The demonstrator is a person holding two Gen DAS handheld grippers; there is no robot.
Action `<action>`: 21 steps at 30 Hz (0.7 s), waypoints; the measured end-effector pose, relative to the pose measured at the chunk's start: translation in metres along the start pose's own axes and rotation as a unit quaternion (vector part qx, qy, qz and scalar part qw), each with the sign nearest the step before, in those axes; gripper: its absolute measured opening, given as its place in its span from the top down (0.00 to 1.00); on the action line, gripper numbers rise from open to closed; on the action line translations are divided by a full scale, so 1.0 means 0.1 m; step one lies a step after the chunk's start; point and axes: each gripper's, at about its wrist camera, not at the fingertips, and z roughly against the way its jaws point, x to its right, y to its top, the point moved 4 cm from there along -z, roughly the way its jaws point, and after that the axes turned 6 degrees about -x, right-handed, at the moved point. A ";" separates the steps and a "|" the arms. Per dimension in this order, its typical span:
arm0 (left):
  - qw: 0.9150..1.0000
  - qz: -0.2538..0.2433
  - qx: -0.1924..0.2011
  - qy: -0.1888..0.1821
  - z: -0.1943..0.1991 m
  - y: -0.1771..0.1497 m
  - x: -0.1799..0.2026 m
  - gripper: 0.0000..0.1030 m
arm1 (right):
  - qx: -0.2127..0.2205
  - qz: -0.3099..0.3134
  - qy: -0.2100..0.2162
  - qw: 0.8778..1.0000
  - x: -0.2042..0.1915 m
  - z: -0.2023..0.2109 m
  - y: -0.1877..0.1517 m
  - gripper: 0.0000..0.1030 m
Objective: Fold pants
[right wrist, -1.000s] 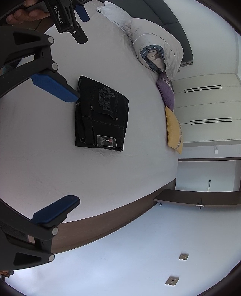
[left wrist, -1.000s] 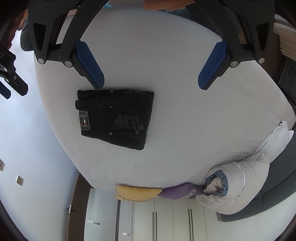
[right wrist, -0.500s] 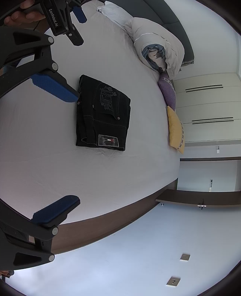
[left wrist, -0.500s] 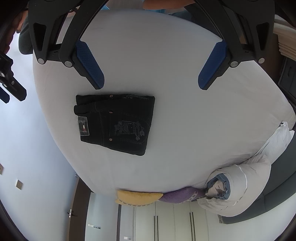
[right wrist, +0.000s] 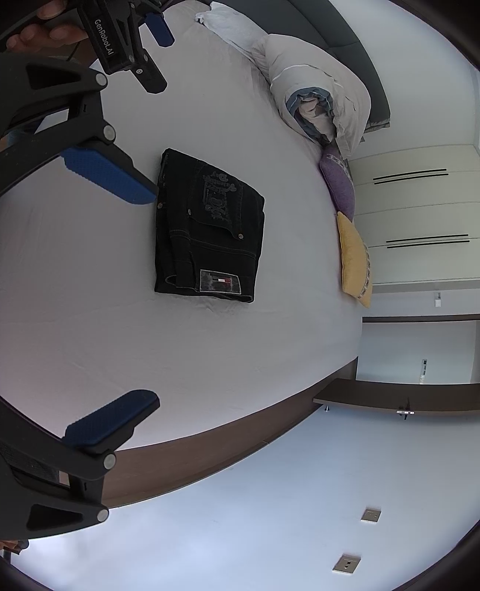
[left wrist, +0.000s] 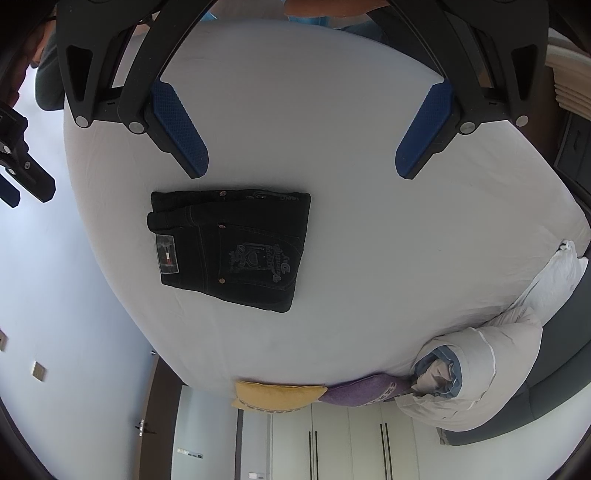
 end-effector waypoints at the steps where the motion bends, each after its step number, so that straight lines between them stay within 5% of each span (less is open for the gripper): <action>1: 1.000 0.000 0.000 0.000 0.00 0.00 0.00 0.00 | 0.000 0.000 0.000 1.000 0.00 0.00 0.00 0.00; 21: 1.000 -0.001 -0.002 -0.001 -0.02 -0.04 -0.01 0.00 | -0.005 0.001 -0.001 1.000 -0.01 -0.03 -0.05 0.00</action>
